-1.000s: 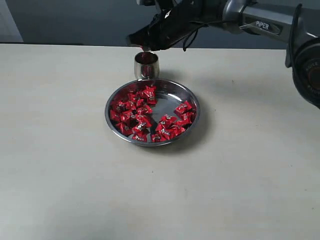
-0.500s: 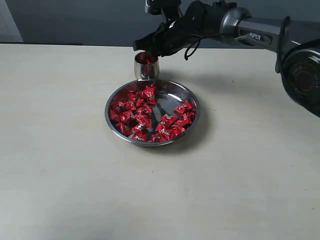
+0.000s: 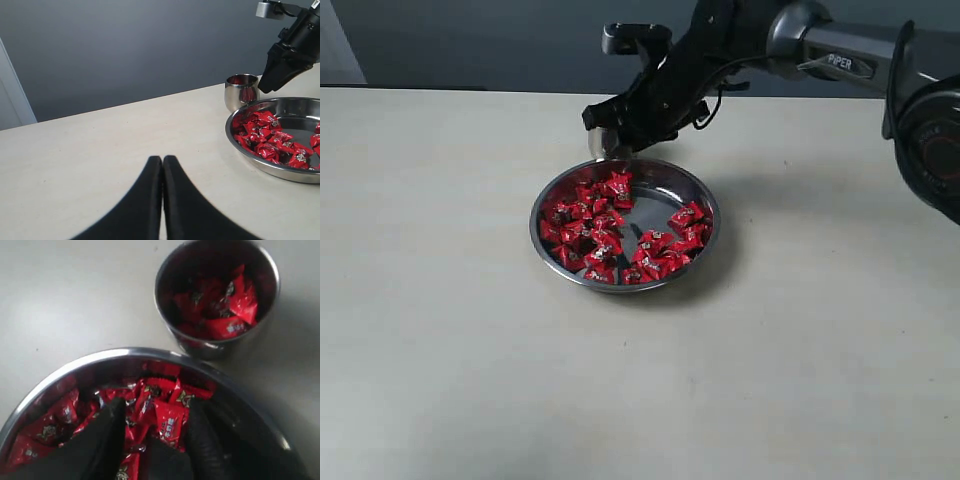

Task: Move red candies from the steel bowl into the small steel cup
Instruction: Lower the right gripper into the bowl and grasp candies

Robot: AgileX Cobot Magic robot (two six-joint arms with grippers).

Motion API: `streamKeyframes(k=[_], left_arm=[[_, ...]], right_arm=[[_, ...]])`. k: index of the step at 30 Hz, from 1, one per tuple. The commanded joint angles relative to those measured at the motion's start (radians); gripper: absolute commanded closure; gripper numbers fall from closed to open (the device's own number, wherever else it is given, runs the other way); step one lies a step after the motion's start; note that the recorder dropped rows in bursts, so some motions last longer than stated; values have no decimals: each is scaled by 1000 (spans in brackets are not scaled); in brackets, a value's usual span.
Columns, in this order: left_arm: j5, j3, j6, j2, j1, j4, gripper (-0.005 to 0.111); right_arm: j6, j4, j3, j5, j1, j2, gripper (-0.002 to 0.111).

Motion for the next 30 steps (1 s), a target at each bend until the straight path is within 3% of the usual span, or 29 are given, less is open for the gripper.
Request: streamKeyframes(k=[1,22,24,27,30], left_arm=[[-5,5,-2,-5,1,0,105],[-6,5,-2,-5,1,0,105],[-6,5,-2,-5,1,0,105],[-6,5,-2,-5,1,0,105],[-6,5,-2,-5,1,0,105]], right_arm=[[-11,-4,-4,21,3,16,68],[-11,-38,-4,44,27,108,68],[-11,-50,-4,44,27,108,79],[-11,-66,-4,52,27,108,106],[-11,-61,-4,97,27,95,109]])
